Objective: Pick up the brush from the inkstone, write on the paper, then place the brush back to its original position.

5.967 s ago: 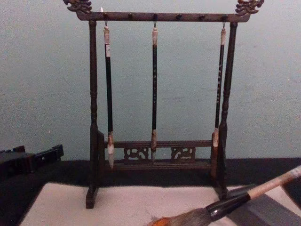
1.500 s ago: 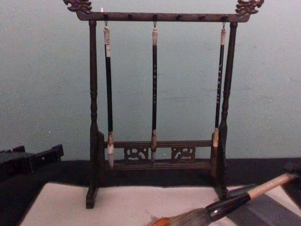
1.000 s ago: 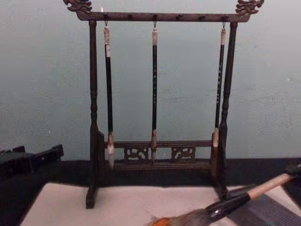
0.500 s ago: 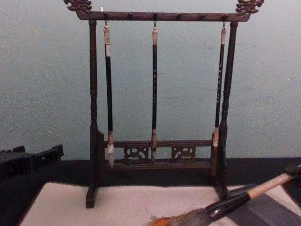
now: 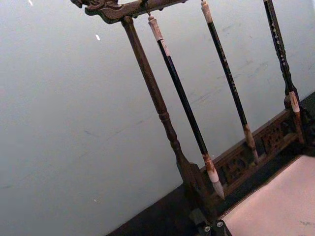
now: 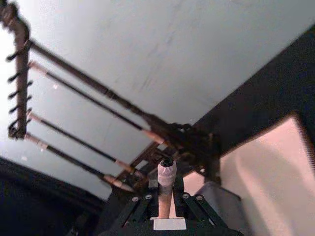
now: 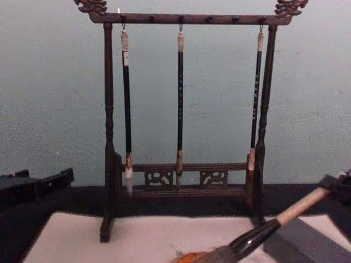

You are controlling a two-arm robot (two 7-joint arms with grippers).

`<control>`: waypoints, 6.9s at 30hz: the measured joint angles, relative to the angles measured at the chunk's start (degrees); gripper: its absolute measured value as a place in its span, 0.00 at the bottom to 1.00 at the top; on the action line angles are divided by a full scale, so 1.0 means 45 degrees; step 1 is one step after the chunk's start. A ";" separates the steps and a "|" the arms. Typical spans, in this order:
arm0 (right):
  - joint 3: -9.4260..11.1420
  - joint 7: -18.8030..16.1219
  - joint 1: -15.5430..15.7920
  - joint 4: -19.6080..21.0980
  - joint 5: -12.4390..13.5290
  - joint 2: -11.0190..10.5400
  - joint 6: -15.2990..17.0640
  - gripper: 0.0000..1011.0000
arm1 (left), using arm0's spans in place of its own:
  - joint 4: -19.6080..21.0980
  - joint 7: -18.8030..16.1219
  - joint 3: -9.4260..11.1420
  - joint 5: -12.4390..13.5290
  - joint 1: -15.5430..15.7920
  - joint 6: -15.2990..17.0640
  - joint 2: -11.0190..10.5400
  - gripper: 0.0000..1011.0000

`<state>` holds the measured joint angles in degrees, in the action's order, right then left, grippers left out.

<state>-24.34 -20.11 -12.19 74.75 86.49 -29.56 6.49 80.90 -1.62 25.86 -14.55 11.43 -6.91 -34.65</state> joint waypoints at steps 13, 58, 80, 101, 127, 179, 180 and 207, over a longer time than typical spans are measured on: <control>-0.1048 0.0358 -0.0545 0.1372 -0.1856 -0.0587 0.0097 0.17 | 0.0001 0.0001 -0.0001 0.0000 0.0000 -0.0001 0.0000 0.99; -0.0865 0.0858 -0.0402 0.4925 -0.6263 -0.1855 0.0038 0.17 | 0.0000 0.0000 0.0000 0.0000 0.0000 0.0000 0.0000 0.99; -0.1023 -0.0411 0.0642 0.7537 -0.8075 -0.2592 -0.0194 0.17 | 0.0001 0.0000 0.0000 0.0000 0.0000 0.0000 0.0000 0.99; -0.1080 -0.1128 0.0842 0.7035 -0.8274 -0.1816 0.0116 0.17 | 0.0000 0.0000 -0.0001 -0.0001 0.0000 0.0000 0.0000 0.99; -0.0448 -0.1152 0.1621 0.5918 -0.8015 -0.1471 -0.0218 0.17 | 0.0000 0.0000 -0.0001 0.0000 0.0000 0.0000 0.0000 0.99; -0.0549 -0.1758 0.1743 0.6118 -0.8152 -0.1185 -0.0343 0.17 | 0.0000 0.0000 0.0000 0.0000 0.0000 0.0000 0.0000 0.99; -0.0582 -0.1767 0.1717 0.6063 -0.8146 -0.1166 -0.0325 0.17 | 0.0001 0.0000 0.0000 0.0000 0.0000 0.0000 0.0000 0.99; 0.0334 -0.1564 0.2586 0.6013 -0.7401 -0.1883 -0.0802 0.17 | 0.0000 0.0000 0.0000 0.0000 0.0000 0.0000 0.0001 0.99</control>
<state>-22.84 -27.15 -0.55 101.80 53.18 -38.03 2.88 80.90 -1.62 25.87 -14.55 11.43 -6.91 -34.64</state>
